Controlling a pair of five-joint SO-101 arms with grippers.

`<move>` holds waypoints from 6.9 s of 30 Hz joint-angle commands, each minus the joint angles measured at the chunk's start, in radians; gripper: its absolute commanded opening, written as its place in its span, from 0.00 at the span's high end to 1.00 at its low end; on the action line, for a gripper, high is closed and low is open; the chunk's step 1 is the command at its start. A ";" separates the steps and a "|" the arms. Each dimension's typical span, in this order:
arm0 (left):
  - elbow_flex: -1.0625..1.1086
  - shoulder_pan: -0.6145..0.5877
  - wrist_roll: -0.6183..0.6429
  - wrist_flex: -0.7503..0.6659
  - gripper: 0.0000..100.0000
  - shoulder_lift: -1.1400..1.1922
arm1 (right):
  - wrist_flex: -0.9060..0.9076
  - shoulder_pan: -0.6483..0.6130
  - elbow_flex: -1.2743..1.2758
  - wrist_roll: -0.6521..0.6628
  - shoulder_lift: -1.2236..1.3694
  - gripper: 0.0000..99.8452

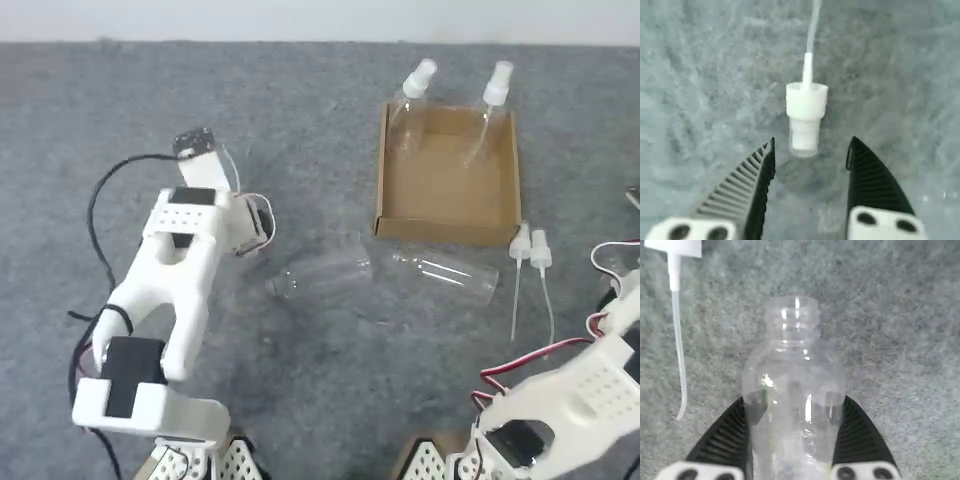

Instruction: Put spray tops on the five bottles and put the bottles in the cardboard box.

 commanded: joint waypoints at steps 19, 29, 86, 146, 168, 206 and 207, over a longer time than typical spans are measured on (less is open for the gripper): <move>-0.240 0.012 -0.749 -0.354 0.99 0.275 | 0.018 -0.016 -0.061 0.005 -0.016 0.93; -0.249 -0.143 -0.891 -0.196 0.99 0.273 | 0.018 -0.016 -0.061 0.003 -0.016 0.93; -0.107 0.011 -0.961 0.023 0.87 -0.195 | 0.018 -0.031 -0.061 0.003 -0.016 0.93; 0.282 0.129 -0.560 0.014 0.99 -0.448 | 0.007 -0.073 -0.029 -0.021 0.036 0.75; 0.387 0.127 -0.548 -0.084 0.99 -0.446 | 0.019 -0.173 -0.095 -0.003 -0.025 0.75; 0.025 0.118 -0.474 0.170 0.99 -0.931 | 0.047 -0.598 0.338 -0.463 -1.055 0.98; 0.002 0.118 -0.448 0.172 0.99 -0.964 | 0.024 -0.665 0.393 -0.502 -1.121 0.98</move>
